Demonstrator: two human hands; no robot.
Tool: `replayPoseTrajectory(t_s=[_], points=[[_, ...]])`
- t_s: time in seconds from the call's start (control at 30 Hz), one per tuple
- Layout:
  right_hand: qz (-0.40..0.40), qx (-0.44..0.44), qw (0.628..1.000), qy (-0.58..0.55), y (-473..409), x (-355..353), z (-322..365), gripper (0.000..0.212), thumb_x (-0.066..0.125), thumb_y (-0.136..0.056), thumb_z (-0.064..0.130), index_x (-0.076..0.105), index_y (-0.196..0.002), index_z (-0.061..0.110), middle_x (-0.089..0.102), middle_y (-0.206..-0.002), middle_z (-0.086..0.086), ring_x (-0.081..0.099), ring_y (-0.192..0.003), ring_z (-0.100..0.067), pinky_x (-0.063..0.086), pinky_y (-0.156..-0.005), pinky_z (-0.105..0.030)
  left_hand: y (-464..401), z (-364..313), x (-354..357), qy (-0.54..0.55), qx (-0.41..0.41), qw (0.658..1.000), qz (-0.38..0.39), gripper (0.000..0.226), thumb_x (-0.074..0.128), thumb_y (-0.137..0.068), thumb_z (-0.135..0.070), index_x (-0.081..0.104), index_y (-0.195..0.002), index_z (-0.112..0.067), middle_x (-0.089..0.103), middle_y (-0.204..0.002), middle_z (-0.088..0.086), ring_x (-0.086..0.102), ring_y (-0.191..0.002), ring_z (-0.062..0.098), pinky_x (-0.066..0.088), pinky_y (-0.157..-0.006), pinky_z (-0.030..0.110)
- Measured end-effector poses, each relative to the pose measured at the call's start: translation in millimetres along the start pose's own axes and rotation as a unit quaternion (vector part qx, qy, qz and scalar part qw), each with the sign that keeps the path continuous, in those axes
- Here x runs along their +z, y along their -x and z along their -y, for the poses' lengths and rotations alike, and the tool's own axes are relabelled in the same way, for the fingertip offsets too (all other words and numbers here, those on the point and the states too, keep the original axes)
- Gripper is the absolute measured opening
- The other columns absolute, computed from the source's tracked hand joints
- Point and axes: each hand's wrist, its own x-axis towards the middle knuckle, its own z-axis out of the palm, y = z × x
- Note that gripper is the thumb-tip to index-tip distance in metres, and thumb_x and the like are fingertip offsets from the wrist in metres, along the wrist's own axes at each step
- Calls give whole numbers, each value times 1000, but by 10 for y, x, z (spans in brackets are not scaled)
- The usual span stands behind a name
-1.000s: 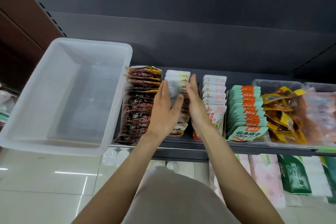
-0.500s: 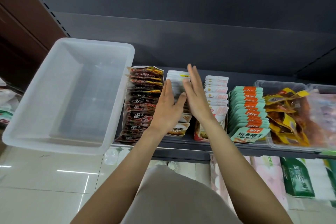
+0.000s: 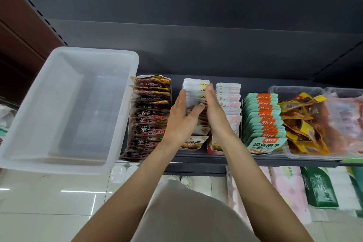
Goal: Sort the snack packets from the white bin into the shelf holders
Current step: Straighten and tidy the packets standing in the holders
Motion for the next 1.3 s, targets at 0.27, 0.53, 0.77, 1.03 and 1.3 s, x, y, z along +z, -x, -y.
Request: replayPoseTrajectory(t_s=[0.27, 0.53, 0.77, 1.03, 1.3], points=[[-5, 54, 998, -36, 10, -103, -53, 76, 29, -82, 80, 33, -145, 38, 41, -147, 10, 37, -135, -8, 26, -116, -41, -113, 81, -40, 137, -51, 989, 16, 56, 41, -97, -44, 18, -148, -38, 26, -151, -16, 27, -137, 3, 21, -116, 34], [6, 39, 999, 7, 52, -51, 21, 71, 19, -87, 73, 7, -150, 42, 14, -157, 17, 15, -141, -1, 13, -114, -28, -216, 144, 75, 214, -47, 975, 31, 73, 35, -84, -70, 19, -148, -39, 24, -155, -10, 22, -142, 9, 17, -118, 42], [26, -81, 995, 60, 373, -365, 210, 60, 42, -95, 44, 15, -149, 40, 22, -153, 22, 22, -134, 12, 23, -107, -7, -152, 297, -12, 222, -91, 970, 47, 88, 47, -69, -85, 33, -143, -40, 36, -149, -12, 33, -138, 12, 21, -115, 46], [-24, -195, 878, 436, 676, -369, -310, 78, 69, -85, 25, 26, -149, 25, 33, -153, 0, 37, -137, -17, 38, -109, -35, 455, 367, 209, 230, -21, 973, -28, 51, 42, -99, -31, 25, -147, -32, 40, -134, -30, 39, -113, -24, 32, -93, 3], [-133, -157, 916, 343, 699, -26, -499, 60, 51, -97, 20, 24, -149, 10, 65, -116, -5, 61, -98, -11, 46, -89, -25, 346, 532, 367, 207, 24, 976, -69, 56, 41, -100, -17, 17, -150, -24, 50, -131, -18, 50, -113, -15, 40, -88, 5]])
